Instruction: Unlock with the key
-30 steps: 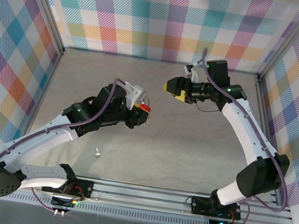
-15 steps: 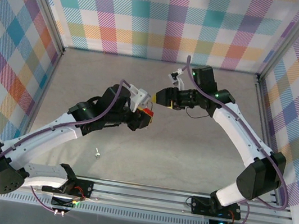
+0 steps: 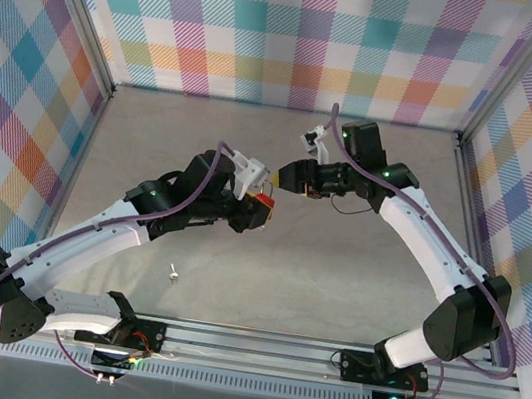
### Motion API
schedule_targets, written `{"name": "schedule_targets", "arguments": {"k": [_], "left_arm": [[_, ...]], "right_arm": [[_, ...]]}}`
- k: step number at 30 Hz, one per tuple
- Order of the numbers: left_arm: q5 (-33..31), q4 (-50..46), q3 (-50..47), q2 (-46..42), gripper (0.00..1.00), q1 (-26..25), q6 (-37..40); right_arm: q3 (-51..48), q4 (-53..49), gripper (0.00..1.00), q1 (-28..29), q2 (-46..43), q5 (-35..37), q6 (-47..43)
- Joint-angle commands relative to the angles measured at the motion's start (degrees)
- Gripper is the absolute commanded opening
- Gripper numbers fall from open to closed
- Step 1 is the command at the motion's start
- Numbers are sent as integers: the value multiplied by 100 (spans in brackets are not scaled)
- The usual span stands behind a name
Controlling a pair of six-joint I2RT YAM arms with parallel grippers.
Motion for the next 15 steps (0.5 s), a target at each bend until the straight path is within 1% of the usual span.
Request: {"name": "schedule_targets", "arguments": {"k": [1,3,5,8,10,12,13,15], "left_arm": [[14,154,205,17,0,-65,12],[-203,166,229,32,0,-58,-153],[-383,282,223,37,0,-54,-431],[-583,468,228,106,0,-47,-1005],[-641,522,262,189,0,-52,-1384],[-647,549,325,277,0,-46,-1739],[-643,533,367,311,0,-50,-1866],[-648,421,497,394,0,-48,-2097]], "right_arm": [[-71,-21,57,111,-381,131,-26],[-207,-26,62,103,-631,381,30],[-602,199,65,103,-984,604,189],[-1487,889,66,124,-1550,653,522],[-1945,1240,66,204,-1814,733,553],[-2242,1483,66,453,-1967,925,484],[-2262,1447,66,625,-1978,1124,348],[-2241,1261,66,1068,-1944,1858,-28]]}}
